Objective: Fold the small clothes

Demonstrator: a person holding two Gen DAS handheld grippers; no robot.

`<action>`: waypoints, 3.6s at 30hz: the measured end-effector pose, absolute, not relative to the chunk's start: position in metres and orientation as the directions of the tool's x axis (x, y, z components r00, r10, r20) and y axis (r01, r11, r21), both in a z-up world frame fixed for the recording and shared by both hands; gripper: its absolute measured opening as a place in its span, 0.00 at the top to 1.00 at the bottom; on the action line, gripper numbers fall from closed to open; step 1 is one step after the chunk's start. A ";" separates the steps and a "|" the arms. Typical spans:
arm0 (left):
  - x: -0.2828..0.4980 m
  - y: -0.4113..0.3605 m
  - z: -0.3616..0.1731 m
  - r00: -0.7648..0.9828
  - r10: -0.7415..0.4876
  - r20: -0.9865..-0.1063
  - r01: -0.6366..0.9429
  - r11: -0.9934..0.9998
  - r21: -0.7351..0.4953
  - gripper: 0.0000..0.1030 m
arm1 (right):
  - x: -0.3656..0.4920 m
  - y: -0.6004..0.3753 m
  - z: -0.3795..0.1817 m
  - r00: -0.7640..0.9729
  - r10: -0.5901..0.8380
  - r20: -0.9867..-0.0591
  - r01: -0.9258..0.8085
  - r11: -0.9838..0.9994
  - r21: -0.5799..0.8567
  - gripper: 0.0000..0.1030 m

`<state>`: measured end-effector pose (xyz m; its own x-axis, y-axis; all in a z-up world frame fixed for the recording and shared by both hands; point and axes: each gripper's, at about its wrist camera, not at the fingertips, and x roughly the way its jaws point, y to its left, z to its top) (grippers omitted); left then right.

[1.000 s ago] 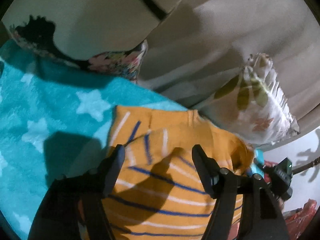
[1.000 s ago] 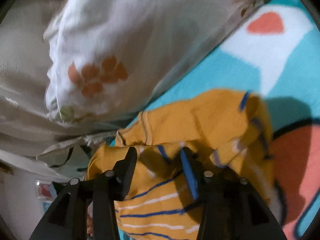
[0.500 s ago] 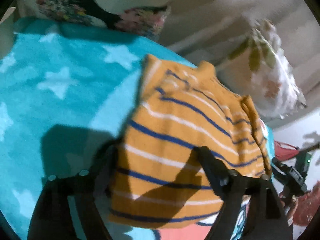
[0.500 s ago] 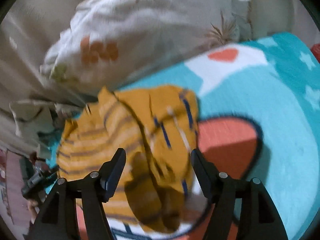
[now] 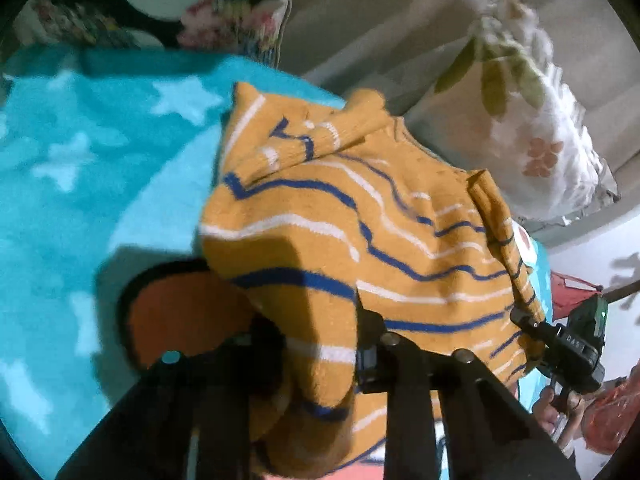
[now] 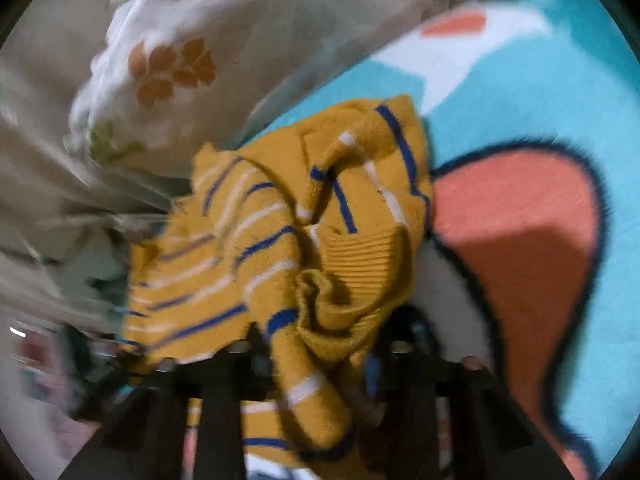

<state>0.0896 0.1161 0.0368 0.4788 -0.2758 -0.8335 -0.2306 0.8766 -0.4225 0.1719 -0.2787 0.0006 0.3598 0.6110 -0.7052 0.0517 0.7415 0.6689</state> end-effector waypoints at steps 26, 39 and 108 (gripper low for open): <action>-0.057 0.085 0.116 0.549 -0.102 -0.830 -0.322 0.890 -0.322 0.46 | 0.019 -0.311 0.036 0.306 0.514 -0.801 -0.241 0.856 0.457 0.91; -0.054 0.055 0.125 0.559 -0.066 -0.826 -0.291 0.918 -0.271 0.41 | 0.017 -0.383 0.095 0.516 0.474 -0.713 -0.148 0.870 0.471 0.88; 0.038 0.220 0.070 0.572 -0.204 -0.794 -0.293 0.854 -0.430 0.20 | 0.163 -0.210 0.041 0.499 0.032 -0.866 0.022 0.999 0.050 0.37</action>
<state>0.0377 0.2199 0.0704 0.5720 -0.2041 -0.7944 -0.2931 0.8537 -0.4304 0.1626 -0.2101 0.0409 0.4991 0.0324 -0.8659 0.0217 0.9985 0.0499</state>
